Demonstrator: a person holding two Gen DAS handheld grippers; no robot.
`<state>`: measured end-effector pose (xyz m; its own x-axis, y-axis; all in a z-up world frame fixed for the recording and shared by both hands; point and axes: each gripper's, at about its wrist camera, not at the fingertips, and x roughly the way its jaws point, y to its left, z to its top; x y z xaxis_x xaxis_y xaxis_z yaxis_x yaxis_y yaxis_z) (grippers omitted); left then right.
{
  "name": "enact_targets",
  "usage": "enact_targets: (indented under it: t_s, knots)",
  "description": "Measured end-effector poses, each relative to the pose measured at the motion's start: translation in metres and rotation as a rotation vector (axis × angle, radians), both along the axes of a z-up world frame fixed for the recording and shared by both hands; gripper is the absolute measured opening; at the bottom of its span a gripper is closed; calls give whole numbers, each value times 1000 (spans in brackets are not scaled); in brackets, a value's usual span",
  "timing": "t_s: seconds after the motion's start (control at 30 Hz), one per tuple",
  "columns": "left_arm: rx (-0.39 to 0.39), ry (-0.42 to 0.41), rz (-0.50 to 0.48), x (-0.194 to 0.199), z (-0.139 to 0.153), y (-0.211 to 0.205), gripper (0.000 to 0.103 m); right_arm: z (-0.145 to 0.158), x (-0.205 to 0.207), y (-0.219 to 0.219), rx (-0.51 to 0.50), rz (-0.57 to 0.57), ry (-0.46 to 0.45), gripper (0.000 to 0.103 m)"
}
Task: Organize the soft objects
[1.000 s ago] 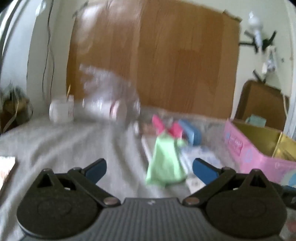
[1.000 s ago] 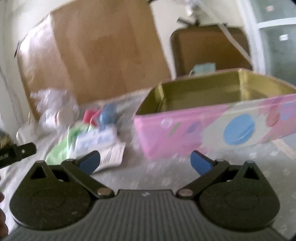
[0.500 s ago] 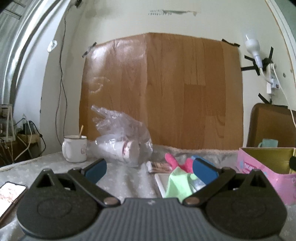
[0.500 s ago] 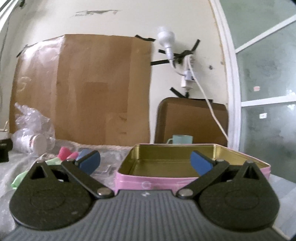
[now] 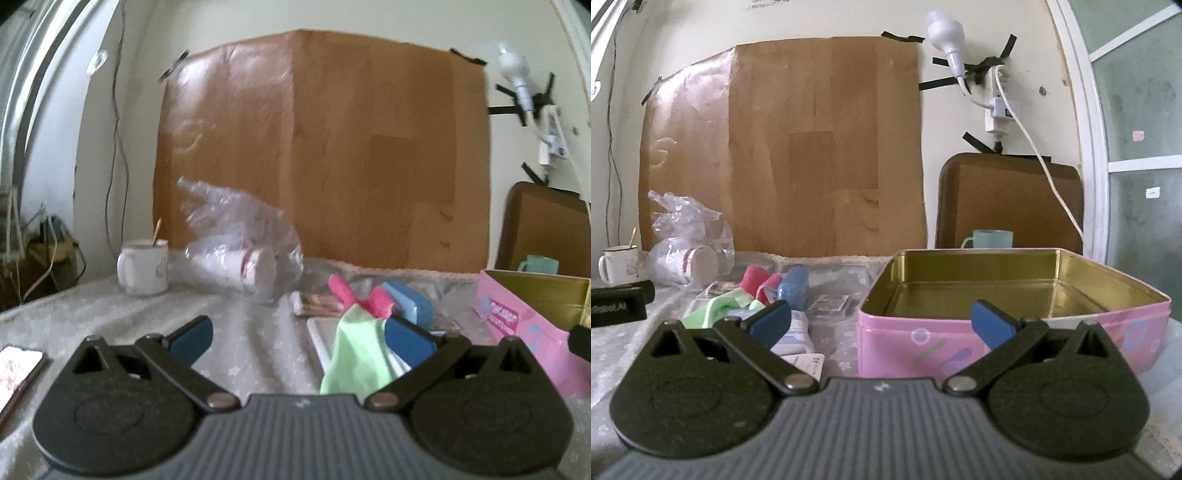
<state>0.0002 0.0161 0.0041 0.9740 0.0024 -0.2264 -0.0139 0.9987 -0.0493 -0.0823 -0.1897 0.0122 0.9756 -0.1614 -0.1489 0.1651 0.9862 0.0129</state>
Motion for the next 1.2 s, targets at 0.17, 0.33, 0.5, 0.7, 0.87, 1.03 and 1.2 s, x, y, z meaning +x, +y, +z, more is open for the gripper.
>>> enact_targets:
  t_s: [0.17, 0.33, 0.5, 0.7, 0.87, 1.03, 1.2]
  knots:
    - [-49, 14, 18, 0, -1, 9, 103, 2, -1, 1, 6, 23, 16, 103]
    - [-71, 27, 14, 0, -1, 13, 103, 2, 1, -4, 36, 29, 41, 103]
    - [-94, 49, -18, 4, -1, 15, 103, 3, 0, -1, 26, 55, 43, 103]
    - [-114, 104, -37, 12, -3, 15, 103, 3, 2, 0, 22, 97, 65, 103]
    - [-122, 168, -59, 20, -4, 19, 103, 1, 9, -1, 50, 145, 118, 79]
    - [-229, 283, -118, 36, -11, 36, 103, -3, 23, -2, 106, 249, 230, 53]
    - [-351, 347, -191, 44, -20, 51, 101, -6, 35, 6, 112, 307, 308, 53]
